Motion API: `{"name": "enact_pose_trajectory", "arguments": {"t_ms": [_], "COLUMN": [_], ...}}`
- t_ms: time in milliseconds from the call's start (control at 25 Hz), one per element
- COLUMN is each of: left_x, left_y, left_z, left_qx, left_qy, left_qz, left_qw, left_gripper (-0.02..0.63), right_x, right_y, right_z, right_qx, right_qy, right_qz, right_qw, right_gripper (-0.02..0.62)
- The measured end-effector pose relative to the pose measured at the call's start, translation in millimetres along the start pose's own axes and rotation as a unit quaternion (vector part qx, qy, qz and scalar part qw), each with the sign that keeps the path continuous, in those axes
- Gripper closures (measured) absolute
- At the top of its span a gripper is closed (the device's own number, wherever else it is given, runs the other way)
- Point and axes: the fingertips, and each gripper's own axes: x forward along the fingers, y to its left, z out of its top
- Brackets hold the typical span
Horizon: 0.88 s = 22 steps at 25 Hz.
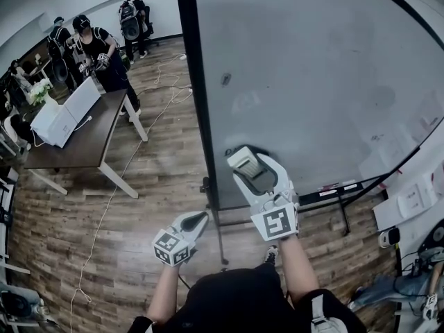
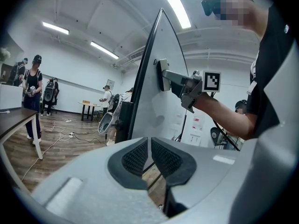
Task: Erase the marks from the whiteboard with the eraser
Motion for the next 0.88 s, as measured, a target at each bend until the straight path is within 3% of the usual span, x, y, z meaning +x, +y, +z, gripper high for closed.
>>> {"name": "enact_pose_trajectory", "arguments": {"t_ms": [880], "left_x": [-21], "left_y": [13], "left_z": [-10], "left_qx": [-0.008], "left_qy": [0.005], "left_qz": [0.028], "left_qw": [0.9996], "left_gripper": [0.572], "right_x": [23], "right_y": [47], "right_z": [6], "right_qx": [0.016], "right_qy": [-0.009], "right_qz": [0.056], "right_qw": [0.998], "right_gripper": [0.341]}}
